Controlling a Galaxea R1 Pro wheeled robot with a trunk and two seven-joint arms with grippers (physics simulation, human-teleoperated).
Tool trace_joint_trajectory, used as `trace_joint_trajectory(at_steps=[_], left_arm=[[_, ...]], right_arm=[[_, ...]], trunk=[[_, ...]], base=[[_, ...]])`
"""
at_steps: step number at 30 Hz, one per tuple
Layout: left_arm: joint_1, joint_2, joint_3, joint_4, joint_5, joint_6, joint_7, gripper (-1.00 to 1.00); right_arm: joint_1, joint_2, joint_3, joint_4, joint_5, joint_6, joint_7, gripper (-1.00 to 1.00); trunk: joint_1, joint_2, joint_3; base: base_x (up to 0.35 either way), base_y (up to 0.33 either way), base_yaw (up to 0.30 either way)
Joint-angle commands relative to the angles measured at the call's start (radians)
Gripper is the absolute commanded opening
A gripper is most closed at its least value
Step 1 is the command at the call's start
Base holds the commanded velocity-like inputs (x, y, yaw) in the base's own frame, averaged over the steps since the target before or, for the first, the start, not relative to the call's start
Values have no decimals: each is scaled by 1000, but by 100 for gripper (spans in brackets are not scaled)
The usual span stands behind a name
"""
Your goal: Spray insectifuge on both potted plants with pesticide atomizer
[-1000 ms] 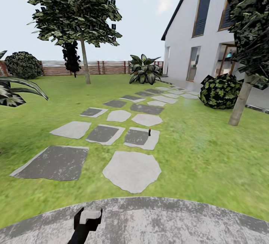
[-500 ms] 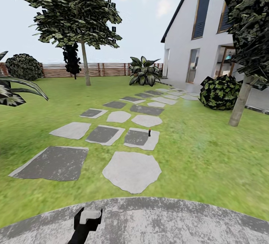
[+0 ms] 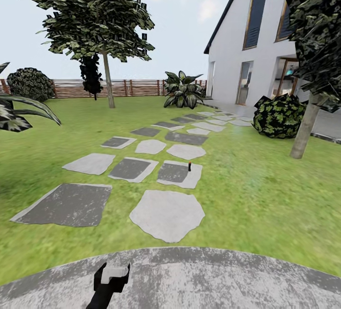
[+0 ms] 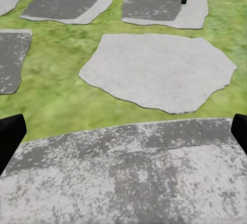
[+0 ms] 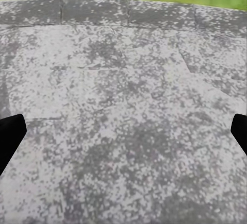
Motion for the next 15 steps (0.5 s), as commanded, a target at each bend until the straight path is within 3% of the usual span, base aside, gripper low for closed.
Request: trace_joint_trajectory(at_steps=[1, 15], left_arm=[[-1, 0, 1, 1, -6, -3, 0, 100], [-1, -1, 2, 3, -6, -3, 0, 100]], right_arm=[[0, 0, 0, -1, -1, -2, 0, 100], [0, 0, 0, 0, -1, -2, 0, 100]], trunk=[[4, -8, -4], [58, -106, -48]], base=[[0, 0, 0], [0, 0, 0]])
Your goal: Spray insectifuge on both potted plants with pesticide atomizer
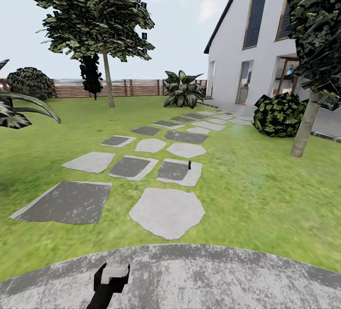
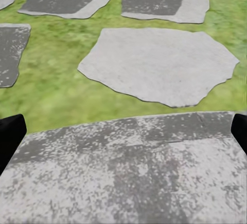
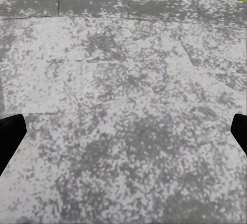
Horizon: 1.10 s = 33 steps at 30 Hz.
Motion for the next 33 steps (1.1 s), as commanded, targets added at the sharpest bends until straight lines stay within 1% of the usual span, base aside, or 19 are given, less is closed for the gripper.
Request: trace_joint_trajectory(at_steps=[1, 33], left_arm=[[-1, 0, 1, 1, -6, -3, 0, 100], [-1, 0, 1, 1, -6, -3, 0, 100]], right_arm=[[0, 0, 0, -1, -1, -2, 0, 100], [0, 0, -1, 1, -1, -2, -1, 100]], trunk=[[4, -8, -4], [127, -232, -104]], base=[[0, 0, 0], [0, 0, 0]])
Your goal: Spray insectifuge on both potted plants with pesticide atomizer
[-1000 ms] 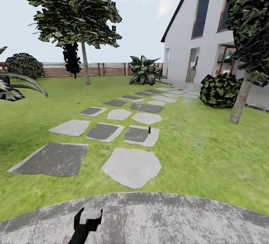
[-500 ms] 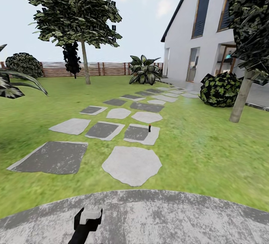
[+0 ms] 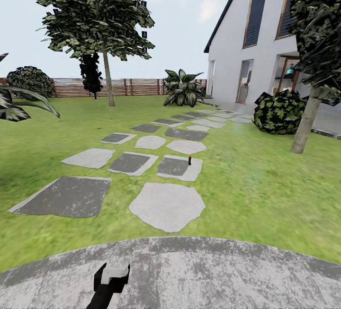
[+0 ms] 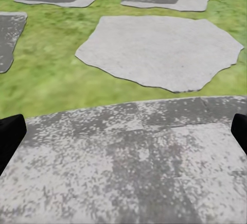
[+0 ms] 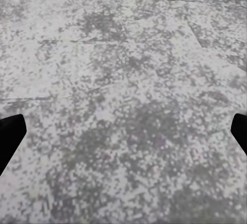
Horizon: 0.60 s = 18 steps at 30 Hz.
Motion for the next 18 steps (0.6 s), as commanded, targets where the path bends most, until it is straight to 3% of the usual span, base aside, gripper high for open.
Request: trace_joint_trajectory(at_steps=[1, 18], left_arm=[[-1, 0, 1, 1, -6, -3, 0, 100], [-1, 0, 1, 1, -6, -4, 0, 100]], right_arm=[[0, 0, -1, -1, -1, -2, 0, 100], [0, 0, -1, -1, -1, -2, 0, 100]], trunk=[[4, -8, -4], [69, -127, -57]], base=[[0, 0, 0], [0, 0, 0]])
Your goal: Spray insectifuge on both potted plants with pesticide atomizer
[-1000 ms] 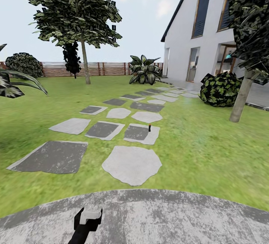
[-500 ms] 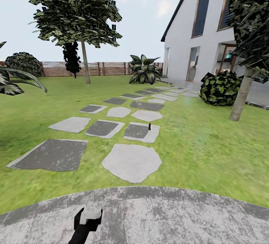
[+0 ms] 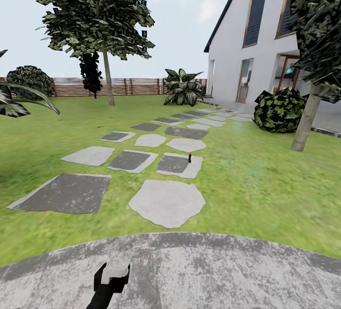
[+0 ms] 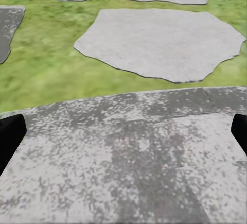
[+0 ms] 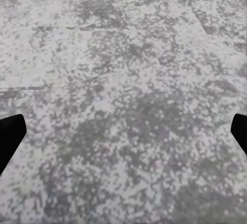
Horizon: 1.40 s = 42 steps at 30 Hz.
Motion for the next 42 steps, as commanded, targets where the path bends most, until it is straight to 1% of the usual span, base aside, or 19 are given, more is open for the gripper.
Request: trace_joint_trajectory(at_steps=[1, 4, 12, 19, 29, 42], left_arm=[[-1, -1, 2, 1, -6, -4, 0, 100], [-1, 0, 2, 1, -6, -4, 0, 100], [-1, -1, 3, 1, -6, -4, 0, 100], [-1, -1, 3, 1, -6, -4, 0, 100], [-1, -1, 2, 1, -6, -6, 1, 100], [-1, -1, 3, 1, -6, -4, 1, 100]], right_arm=[[0, 0, 0, -1, -1, -2, 0, 100], [0, 0, -1, -1, -1, -2, 0, 100], [0, 0, -1, -1, -1, -2, 0, 100], [0, 0, -1, -1, -1, -2, 0, 100], [0, 0, -1, -1, -1, -2, 0, 100], [0, 0, -1, -1, -1, -2, 0, 100]], trunk=[[4, -8, -4], [15, -29, -13], [15, -29, -13], [42, -78, -35], [42, -78, -35], [42, -78, -35]], base=[[0, 0, 0], [0, 0, 0], [0, 0, 0], [0, 0, 0], [9, 0, 0], [306, 0, 0]])
